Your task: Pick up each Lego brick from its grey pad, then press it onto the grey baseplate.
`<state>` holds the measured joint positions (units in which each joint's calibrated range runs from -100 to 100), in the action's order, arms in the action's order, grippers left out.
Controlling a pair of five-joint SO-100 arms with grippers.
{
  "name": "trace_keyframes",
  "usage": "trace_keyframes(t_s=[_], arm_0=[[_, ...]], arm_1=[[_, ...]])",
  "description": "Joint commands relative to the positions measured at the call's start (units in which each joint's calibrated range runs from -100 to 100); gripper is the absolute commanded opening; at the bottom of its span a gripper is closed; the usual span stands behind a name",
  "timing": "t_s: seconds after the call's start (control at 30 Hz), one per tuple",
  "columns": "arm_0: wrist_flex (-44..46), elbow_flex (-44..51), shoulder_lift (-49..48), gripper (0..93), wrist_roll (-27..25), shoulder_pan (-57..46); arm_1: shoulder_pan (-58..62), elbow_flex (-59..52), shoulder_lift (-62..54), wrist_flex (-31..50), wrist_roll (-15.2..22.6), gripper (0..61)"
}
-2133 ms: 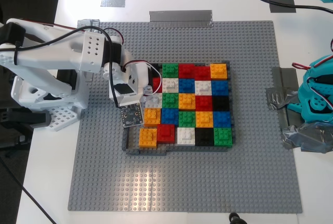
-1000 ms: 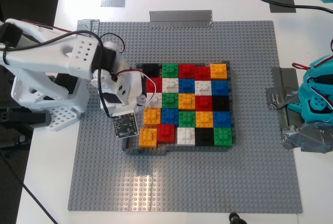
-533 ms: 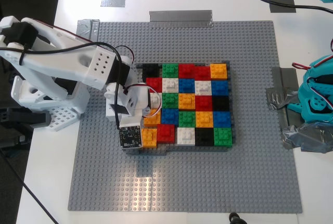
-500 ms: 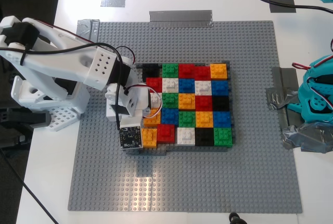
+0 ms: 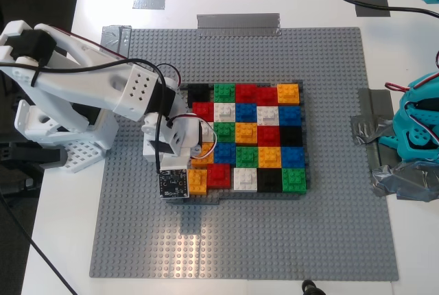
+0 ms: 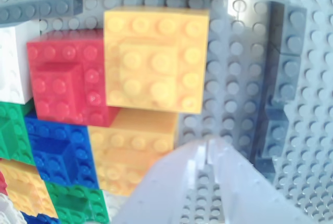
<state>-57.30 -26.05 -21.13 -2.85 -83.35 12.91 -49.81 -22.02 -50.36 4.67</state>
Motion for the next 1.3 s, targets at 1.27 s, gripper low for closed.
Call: trace_keyframes(t_s=[1.27], arm_0=[[0.51,-1.81,-1.96,0.0,-0.25,0.33]], arm_1=[[20.79,7.23,-1.07,-2.93,7.71,0.1]])
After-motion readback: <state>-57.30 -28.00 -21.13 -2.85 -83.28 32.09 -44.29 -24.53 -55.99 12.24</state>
